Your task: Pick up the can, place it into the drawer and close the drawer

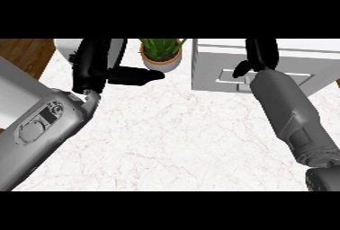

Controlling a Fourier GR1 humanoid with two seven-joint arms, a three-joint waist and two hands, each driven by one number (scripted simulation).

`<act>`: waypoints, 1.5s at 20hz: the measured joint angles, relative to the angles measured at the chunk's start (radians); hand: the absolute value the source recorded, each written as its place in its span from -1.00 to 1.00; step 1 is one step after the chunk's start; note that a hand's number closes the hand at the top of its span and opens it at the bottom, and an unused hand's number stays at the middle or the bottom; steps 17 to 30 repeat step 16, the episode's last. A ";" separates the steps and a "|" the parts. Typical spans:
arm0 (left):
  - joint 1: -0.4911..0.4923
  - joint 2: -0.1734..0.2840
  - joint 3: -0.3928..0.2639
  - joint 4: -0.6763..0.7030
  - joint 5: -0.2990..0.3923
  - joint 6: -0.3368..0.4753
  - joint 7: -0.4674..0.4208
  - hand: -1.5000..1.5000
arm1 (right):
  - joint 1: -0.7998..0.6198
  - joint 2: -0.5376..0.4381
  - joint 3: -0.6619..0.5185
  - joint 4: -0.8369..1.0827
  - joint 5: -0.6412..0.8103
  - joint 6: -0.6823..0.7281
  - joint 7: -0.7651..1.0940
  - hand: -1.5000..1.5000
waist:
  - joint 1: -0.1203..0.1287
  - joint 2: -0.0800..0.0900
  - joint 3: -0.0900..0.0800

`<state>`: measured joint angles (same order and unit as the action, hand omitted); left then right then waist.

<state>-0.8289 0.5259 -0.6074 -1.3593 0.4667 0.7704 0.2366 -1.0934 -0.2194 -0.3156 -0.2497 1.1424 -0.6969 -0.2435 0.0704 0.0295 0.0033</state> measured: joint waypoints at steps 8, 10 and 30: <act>0.056 0.017 0.014 -0.030 -0.003 -0.009 -0.013 -1.00 | -0.030 0.041 -0.145 -0.025 -0.173 0.081 -0.150 -1.00 | -0.008 -0.001 0.003; 0.070 0.020 0.022 -0.030 -0.005 -0.009 -0.019 -1.00 | -0.039 0.063 -0.189 -0.035 -0.230 0.109 -0.181 -1.00 | -0.015 -0.003 0.003; 0.107 0.028 0.042 -0.049 -0.013 -0.012 -0.023 -1.00 | -0.062 0.107 -0.304 -0.053 -0.383 0.194 -0.255 -1.00 | -0.026 -0.008 0.002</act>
